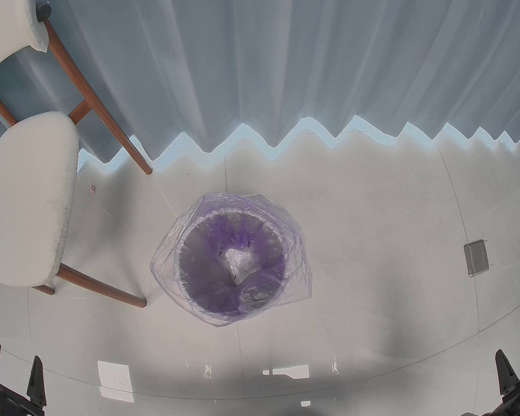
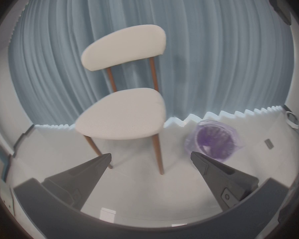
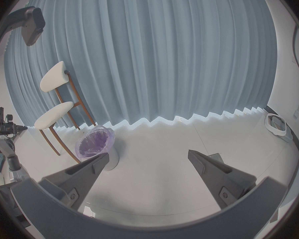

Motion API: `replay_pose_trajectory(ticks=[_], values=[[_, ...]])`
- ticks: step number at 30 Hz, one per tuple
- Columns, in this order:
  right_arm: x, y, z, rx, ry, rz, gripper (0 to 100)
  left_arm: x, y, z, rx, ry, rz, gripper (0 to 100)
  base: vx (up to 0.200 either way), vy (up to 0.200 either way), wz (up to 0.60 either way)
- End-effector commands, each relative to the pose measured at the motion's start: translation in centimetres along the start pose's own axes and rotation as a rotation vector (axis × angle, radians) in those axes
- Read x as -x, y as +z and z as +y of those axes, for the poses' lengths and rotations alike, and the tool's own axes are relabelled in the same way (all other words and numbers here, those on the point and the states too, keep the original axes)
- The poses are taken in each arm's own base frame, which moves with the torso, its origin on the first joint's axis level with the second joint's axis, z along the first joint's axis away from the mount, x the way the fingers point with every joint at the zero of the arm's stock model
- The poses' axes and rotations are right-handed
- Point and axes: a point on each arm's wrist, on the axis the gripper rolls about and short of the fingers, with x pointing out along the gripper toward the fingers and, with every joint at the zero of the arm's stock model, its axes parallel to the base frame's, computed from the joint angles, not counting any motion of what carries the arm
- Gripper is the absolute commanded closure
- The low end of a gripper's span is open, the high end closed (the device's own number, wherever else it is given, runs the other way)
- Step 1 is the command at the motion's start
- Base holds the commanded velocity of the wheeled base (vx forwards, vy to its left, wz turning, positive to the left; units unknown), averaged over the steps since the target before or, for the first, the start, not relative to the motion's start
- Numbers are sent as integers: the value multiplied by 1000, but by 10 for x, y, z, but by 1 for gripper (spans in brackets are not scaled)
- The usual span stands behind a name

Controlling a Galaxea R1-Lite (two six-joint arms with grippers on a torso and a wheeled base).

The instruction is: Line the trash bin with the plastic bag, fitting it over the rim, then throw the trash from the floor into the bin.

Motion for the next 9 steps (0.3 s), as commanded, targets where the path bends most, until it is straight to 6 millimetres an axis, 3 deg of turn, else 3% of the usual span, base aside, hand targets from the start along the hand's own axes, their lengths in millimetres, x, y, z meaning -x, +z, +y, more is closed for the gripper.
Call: replay_pose_trajectory(ticks=[1,9], values=[[0,-5,0,5,-2,3,0,0,-10,-6,-3,-256,49,0,0,0,0],[0,-5,0,-1,-4,3,0,0,-9,-6,-9,-246,40,0,0,0,0]])
